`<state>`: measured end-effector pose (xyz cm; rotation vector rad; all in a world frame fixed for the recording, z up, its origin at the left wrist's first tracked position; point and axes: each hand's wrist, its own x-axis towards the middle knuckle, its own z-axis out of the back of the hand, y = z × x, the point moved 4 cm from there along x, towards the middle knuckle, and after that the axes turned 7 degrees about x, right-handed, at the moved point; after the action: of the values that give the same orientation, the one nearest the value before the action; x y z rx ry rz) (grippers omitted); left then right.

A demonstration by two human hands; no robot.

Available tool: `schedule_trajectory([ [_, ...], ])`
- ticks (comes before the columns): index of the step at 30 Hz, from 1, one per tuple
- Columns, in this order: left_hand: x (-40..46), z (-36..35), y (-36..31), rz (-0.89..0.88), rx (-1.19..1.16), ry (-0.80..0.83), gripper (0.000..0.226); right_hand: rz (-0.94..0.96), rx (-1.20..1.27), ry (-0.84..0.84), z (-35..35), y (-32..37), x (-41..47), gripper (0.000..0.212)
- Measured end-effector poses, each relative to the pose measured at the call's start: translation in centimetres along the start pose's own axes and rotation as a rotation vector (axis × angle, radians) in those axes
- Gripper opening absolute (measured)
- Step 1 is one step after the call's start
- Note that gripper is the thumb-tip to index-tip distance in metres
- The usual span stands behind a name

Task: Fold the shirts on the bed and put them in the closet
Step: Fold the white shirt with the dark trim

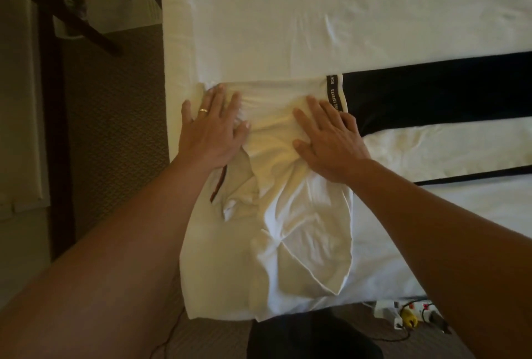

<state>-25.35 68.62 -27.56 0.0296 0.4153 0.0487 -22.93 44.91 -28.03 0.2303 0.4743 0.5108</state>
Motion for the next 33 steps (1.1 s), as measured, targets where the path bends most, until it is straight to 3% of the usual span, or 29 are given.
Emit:
schedule_trajectory([
  [2, -1.4, 0.6, -0.2, 0.016, -0.003, -0.078, 0.062, -0.023, 0.067, -0.122, 0.8, 1.0, -1.2, 0.054],
  [5, -4.8, 1.1, -1.1, 0.055, -0.022, -0.218, 0.056, 0.097, 0.217, -0.319, 0.9, 3.5, -4.4, 0.023],
  [6, -5.8, 1.0, -1.4, 0.083, -0.071, -0.237, 0.052, 0.138, 0.315, -0.297, 0.5, 4.5, -5.5, 0.015],
  [8, -8.3, 0.5, -2.2, 0.151, -0.178, -0.268, 0.047, 0.110, 0.462, -0.118, -0.6, 6.1, -7.8, 0.020],
  [11, -11.6, -0.6, -3.1, 0.210, -0.230, -0.259, 0.039, -0.026, 0.428, 0.186, -3.1, 7.6, -10.7, 0.021],
  [13, -13.2, -1.3, -3.7, 0.217, -0.253, -0.227, 0.033, -0.089, 0.431, 0.292, -4.5, 8.2, -12.7, 0.035],
  [15, -14.5, -1.9, -4.4, 0.222, -0.310, -0.202, 0.030, -0.130, 0.523, 0.326, -5.3, 8.3, -13.9, 0.041],
  [20, -15.9, -1.3, -5.4, 0.321, -0.527, -0.205, 0.023, -0.228, 0.813, 0.391, -2.6, 7.2, -14.8, 0.023],
  [22, -15.6, 0.0, -5.8, 0.338, -0.612, -0.215, 0.020, -0.301, 1.015, 0.350, 0.2, 6.3, -14.4, 0.014],
  [25, -13.8, 2.1, -6.7, 0.361, -0.798, -0.184, 0.030, -0.360, 1.197, 0.209, 4.0, 4.1, -12.9, 0.033],
  [29, -10.6, 4.7, -9.4, 0.437, -1.344, 0.094, 0.047, -0.414, 1.404, -0.014, 8.1, 1.0, -11.0, 0.032],
  [33, -7.4, 7.0, -12.5, 0.348, -1.388, 0.363, 0.059, -0.506, 1.566, -0.198, 11.6, -3.2, -10.5, 0.030],
])
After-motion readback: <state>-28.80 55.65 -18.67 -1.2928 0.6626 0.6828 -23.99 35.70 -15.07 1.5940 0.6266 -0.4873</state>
